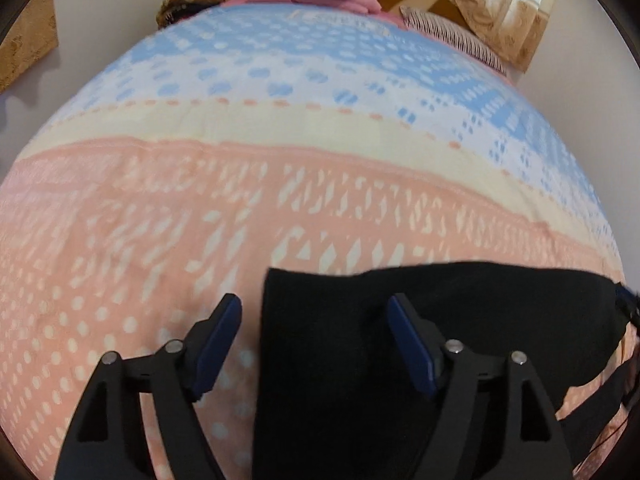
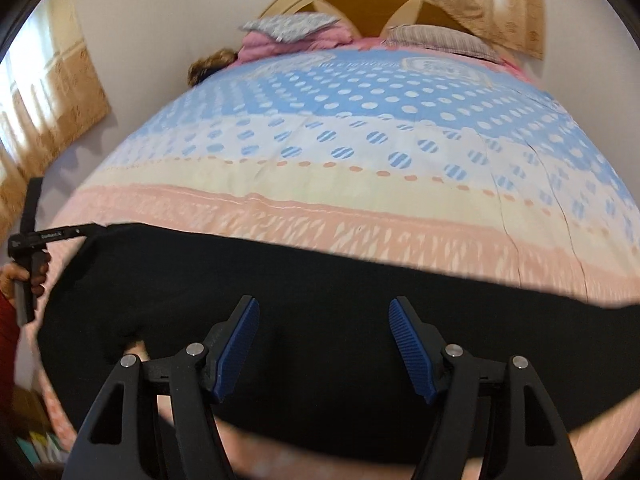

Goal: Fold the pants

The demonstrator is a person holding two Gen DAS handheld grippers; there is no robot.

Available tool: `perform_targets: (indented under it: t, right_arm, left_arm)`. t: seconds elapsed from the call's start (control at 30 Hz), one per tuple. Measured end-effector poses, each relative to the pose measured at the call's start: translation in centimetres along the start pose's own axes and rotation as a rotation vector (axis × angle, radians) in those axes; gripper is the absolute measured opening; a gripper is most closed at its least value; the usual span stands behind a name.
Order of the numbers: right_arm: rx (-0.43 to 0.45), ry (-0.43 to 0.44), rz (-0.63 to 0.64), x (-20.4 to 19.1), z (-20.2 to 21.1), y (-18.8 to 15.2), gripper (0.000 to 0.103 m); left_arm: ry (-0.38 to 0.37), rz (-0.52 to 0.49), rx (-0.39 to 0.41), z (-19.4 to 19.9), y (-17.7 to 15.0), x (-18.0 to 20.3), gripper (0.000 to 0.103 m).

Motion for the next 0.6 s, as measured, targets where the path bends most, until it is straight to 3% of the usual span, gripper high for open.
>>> perform_targets:
  t: [0.13, 0.23, 0.3, 0.37, 0.43, 0.47, 0.5, 0.53, 0.6]
  right_arm:
    - [-0.064, 0.054, 0.138, 0.0, -3.6, 1.8, 0.069]
    - [-0.133, 0.055, 0.262, -0.5, -5.9, 2.0, 0.069]
    - [-0.191, 0.075, 0.350, -0.7, -7.5, 1.6, 0.069]
    - [-0.194, 0.123, 0.343, -0.5, -7.8, 1.7, 0.069]
    - [-0.210, 0.196, 0.306, -0.3, -7.9, 1.5, 0.057]
    - [-0.198, 0.215, 0.307, -0.6, -7.5, 1.4, 0.044]
    - [-0.190, 0.222, 0.312, -0.8, -7.2, 1.3, 0.024]
    - [-0.183, 0.232, 0.313, -1.2, -6.7, 1.2, 0.014]
    - [-0.170, 0.197, 0.306, -1.8, -5.5, 1.0, 0.006]
  left_arm:
    - [0.036, -0.041, 0.008, -0.8, -0.2, 0.3, 0.076]
    - [0.046, -0.055, 0.021, -0.7, 0.1, 0.3, 0.055]
    - [0.030, -0.053, 0.013, -0.9, 0.4, 0.4, 0.050]
    - [0.021, -0.060, 0.012, -1.1, 0.7, 0.6, 0.046]
    - [0.014, -0.051, 0.016, -1.3, 1.0, 0.7, 0.043]
    - [0.007, -0.045, 0.022, -1.4, 1.2, 0.8, 0.038]
    - [-0.008, -0.041, 0.027, -1.4, 1.4, 1.0, 0.034]
    - [-0.023, -0.038, 0.030, -1.5, 1.6, 1.3, 0.024]
    - [-0.055, -0.019, 0.045, -1.0, 1.7, 1.7, 0.018]
Point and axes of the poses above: each gripper's, at about its wrist camera, not at the fingertips, and z roughly against the way its jaws point, x to its right, y to its top, the point moved 8 cm from there along -z, roughly the way its jaws point, and after that the axes turned 11 degrees about z, right-handed, at the moved point
